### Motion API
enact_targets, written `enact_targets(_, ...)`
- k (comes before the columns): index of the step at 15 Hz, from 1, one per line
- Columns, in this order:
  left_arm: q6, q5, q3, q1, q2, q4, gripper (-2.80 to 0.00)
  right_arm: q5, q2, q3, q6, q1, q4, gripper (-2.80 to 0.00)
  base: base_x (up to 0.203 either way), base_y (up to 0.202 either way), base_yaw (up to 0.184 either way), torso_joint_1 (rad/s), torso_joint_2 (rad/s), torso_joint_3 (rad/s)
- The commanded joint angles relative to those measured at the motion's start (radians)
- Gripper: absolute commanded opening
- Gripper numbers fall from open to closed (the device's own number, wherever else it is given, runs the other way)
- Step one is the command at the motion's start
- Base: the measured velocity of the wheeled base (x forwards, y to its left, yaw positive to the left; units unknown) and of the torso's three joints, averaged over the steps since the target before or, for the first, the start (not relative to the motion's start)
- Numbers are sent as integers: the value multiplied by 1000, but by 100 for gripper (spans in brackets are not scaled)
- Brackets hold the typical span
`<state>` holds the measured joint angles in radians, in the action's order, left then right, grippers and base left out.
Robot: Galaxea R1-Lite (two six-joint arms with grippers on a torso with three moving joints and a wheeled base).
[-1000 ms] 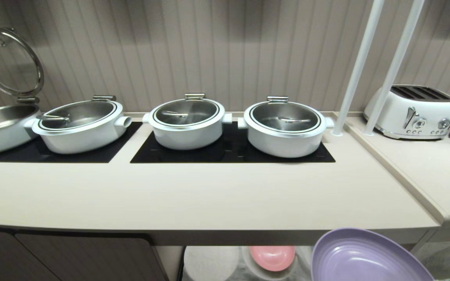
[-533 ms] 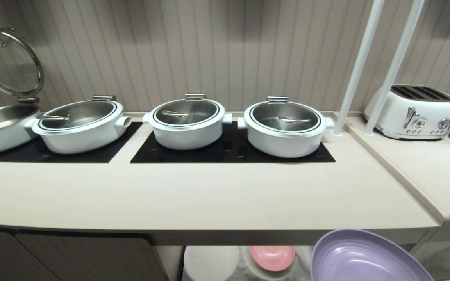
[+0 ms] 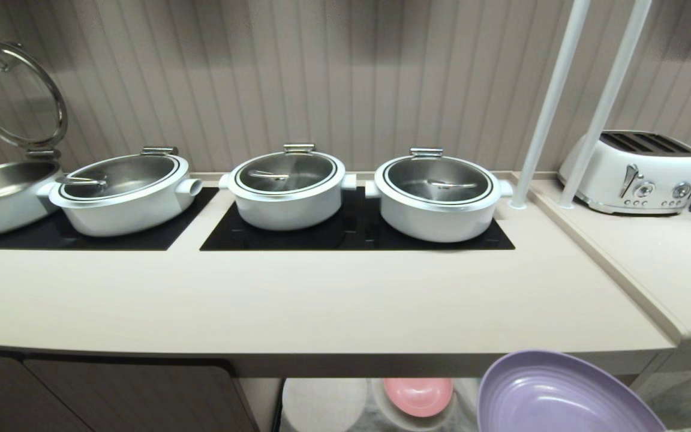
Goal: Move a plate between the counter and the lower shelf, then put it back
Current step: Put the plate in the cupboard
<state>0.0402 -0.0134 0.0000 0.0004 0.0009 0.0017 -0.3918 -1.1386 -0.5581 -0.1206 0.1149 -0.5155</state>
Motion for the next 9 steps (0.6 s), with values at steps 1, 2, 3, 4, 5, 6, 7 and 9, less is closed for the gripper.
enact_targets(1, 1, 0, 0, 1, 1, 0, -280, -2, -3, 0, -1, 0, -3, -280, 0, 0, 0, 0, 0, 0)
enact_targets(2, 1, 0, 0, 0, 1, 0, -280, -2, -1, -3, -1, 0, -3, -280, 0, 0, 0, 0, 0, 0)
enact_targets(3, 1, 0, 0, 1, 1, 0, -280, -2, -1, -2, -1, 0, -3, -280, 0, 0, 0, 0, 0, 0)
enact_targets(4, 3, 0, 0, 0, 1, 0, -280, -2, -1, -2, -1, 0, -3, -280, 0, 0, 0, 0, 0, 0)
enact_targets(5, 3, 0, 0, 1, 1, 0, -280, -2, -3, -2, -1, 0, -3, -280, 0, 0, 0, 0, 0, 0)
enact_targets(6, 3, 0, 0, 0, 1, 0, -280, -2, -3, -2, -1, 0, -3, -280, 0, 0, 0, 0, 0, 0)
enact_targets(7, 3, 0, 0, 1, 1, 0, -280, -2, -3, -2, -1, 0, -3, -280, 0, 0, 0, 0, 0, 0)
enact_targets(9, 3, 0, 0, 0, 1, 0, -280, -4, -3, -2, -1, 0, -3, -280, 0, 0, 0, 0, 0, 0)
